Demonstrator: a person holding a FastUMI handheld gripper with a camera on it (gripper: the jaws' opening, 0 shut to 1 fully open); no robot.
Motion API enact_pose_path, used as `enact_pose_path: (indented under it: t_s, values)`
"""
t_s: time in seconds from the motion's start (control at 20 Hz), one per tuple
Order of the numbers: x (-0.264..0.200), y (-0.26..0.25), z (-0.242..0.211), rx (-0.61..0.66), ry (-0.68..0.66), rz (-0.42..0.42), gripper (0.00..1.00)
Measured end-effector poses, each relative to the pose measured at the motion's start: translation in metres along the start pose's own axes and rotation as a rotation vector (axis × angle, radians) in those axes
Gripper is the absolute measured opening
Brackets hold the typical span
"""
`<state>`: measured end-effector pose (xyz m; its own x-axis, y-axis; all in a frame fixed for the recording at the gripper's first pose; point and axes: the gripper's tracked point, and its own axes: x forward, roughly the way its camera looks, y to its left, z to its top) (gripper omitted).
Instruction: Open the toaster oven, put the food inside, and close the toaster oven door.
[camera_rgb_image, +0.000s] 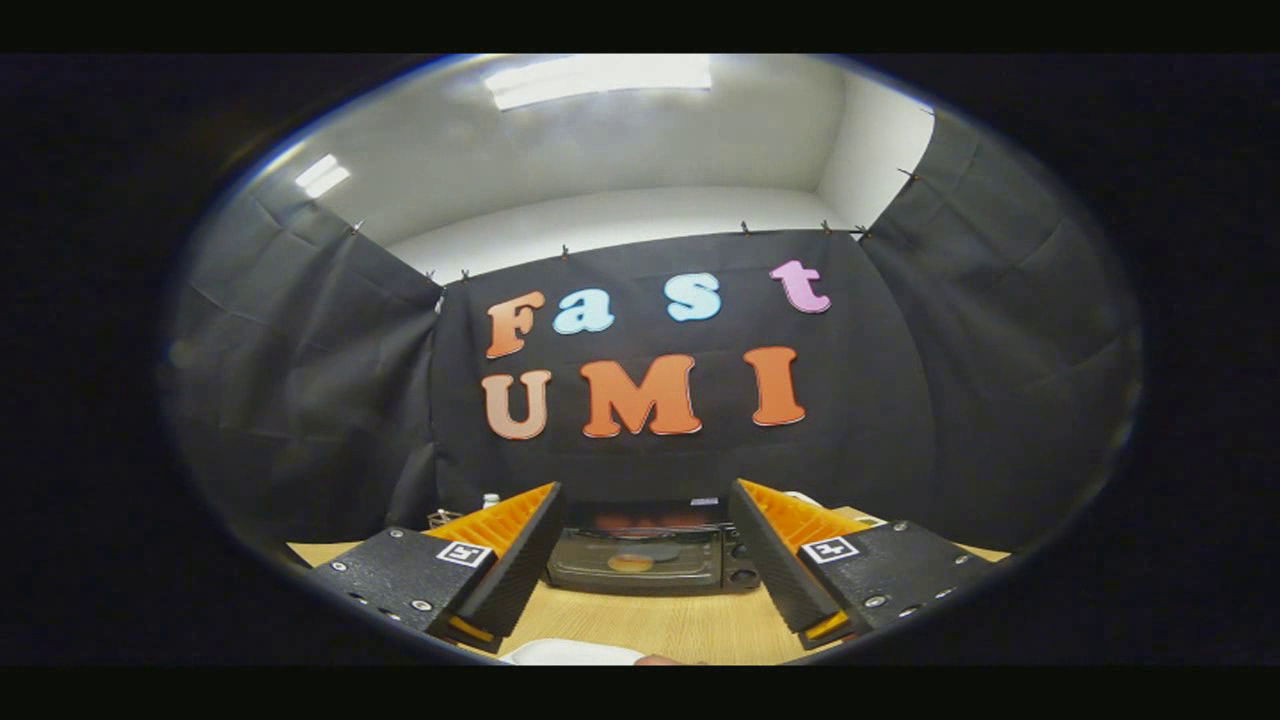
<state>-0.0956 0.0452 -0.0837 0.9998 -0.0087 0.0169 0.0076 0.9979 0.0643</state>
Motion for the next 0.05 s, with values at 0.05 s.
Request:
enact_pose_path:
  t_s: [0.05]
  values:
    - [-0.0001, 0.0018, 0.0002, -0.001, -0.002, 0.002, 0.97]
